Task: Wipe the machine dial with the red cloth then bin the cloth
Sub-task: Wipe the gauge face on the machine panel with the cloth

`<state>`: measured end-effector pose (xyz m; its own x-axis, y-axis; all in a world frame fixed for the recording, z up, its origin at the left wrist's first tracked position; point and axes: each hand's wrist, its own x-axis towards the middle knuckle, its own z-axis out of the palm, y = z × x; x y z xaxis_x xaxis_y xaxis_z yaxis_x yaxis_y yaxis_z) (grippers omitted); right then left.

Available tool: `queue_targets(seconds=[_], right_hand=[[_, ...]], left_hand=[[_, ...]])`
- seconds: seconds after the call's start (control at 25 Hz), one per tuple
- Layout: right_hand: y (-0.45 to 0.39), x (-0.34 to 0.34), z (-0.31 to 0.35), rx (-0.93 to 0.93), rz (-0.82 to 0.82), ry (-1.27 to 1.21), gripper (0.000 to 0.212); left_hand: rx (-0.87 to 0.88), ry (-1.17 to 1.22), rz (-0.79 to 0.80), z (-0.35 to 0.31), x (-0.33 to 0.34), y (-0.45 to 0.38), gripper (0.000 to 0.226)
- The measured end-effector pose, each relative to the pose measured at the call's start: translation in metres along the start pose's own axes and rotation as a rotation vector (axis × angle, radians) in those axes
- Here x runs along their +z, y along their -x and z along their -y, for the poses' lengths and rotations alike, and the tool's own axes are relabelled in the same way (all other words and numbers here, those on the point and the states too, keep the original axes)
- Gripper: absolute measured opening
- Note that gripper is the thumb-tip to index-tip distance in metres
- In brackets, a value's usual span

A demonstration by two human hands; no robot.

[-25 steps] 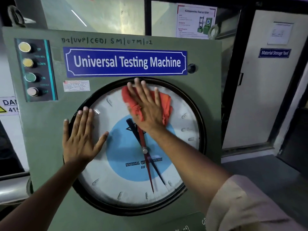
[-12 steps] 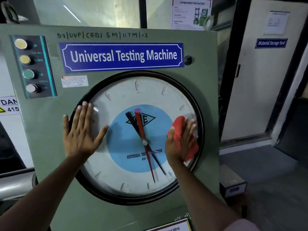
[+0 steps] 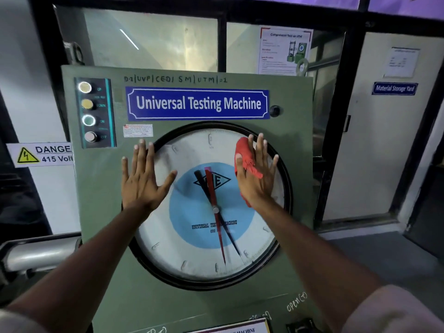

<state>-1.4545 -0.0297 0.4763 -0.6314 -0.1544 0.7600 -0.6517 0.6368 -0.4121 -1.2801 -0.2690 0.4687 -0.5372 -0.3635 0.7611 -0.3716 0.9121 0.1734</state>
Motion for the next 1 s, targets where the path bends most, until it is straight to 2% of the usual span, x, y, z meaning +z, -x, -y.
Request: queue_targets(seconds=[0.24, 0.48, 0.64, 0.8, 1.0], right_hand=[[-0.019, -0.081, 0.061, -0.264, 0.186, -0.024, 0.063], [0.027, -0.113, 0.154, -0.424, 0.262, -0.142, 0.062], [0.088, -0.104, 0.232, -0.516, 0.362, -0.293, 0.062], [0.175, -0.097, 0.319, -0.608, 0.498, -0.436, 0.062], [0.282, -0.089, 0.421, -0.756, 0.645, -0.499, 0.063]], left_hand=[[-0.020, -0.031, 0.084, -0.020, -0.100, -0.005, 0.098], [-0.192, -0.185, 0.139, 0.014, -0.209, 0.076, 0.098], [-0.337, -0.282, 0.141, 0.061, -0.296, 0.157, 0.103], [-0.494, -0.410, 0.156, 0.108, -0.382, 0.254, 0.098], [-0.657, -0.533, 0.188, 0.170, -0.456, 0.358, 0.098]])
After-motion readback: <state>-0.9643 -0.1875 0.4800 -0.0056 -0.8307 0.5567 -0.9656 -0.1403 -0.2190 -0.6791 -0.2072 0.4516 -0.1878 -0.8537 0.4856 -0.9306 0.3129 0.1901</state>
